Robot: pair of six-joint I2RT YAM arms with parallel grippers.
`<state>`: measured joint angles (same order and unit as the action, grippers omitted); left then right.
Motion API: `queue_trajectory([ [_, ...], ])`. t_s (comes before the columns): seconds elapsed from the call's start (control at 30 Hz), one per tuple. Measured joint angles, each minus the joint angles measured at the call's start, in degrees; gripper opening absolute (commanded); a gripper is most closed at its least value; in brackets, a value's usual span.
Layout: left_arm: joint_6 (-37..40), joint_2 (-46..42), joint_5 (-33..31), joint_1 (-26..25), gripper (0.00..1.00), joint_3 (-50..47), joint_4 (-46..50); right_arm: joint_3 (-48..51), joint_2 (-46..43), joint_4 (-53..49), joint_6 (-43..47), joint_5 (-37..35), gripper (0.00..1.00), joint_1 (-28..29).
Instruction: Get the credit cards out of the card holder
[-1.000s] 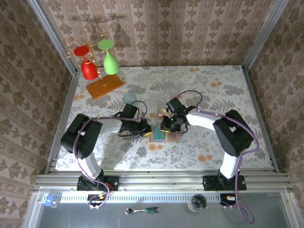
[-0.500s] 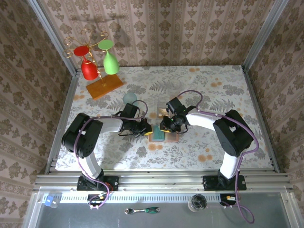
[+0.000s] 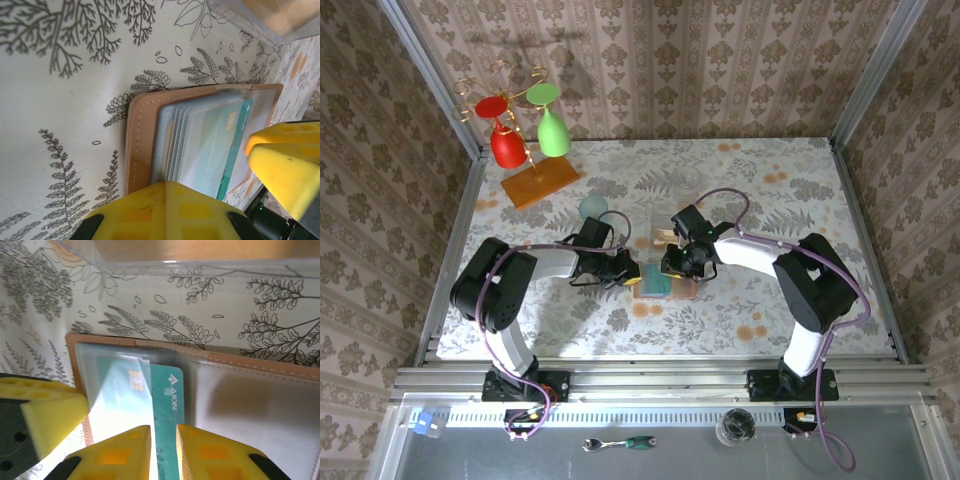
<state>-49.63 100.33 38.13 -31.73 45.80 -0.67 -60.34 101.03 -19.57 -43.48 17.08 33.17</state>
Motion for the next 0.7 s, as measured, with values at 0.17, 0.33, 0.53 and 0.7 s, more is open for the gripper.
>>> queue_trajectory([
  [0.17, 0.6, -0.7, -0.5, 0.0, 0.07, 0.8, 2.2, 0.0, -1.9, 0.0, 0.0, -0.2, 0.21, 0.0],
  [0.33, 0.8, -1.6, -0.6, -0.2, 0.07, 2.0, 3.6, 0.7, -2.3, 0.1, 0.0, -0.2, 0.21, -0.2],
  [0.53, 0.9, -1.6, -2.2, -2.8, 0.06, 4.4, 4.9, 2.6, -2.4, 0.3, -0.1, 0.0, 0.21, -0.8],
  [0.7, 1.6, -1.5, -2.8, -4.3, 0.03, 4.6, 5.5, 3.9, -2.4, 1.2, -0.2, 0.7, 0.21, -1.4],
])
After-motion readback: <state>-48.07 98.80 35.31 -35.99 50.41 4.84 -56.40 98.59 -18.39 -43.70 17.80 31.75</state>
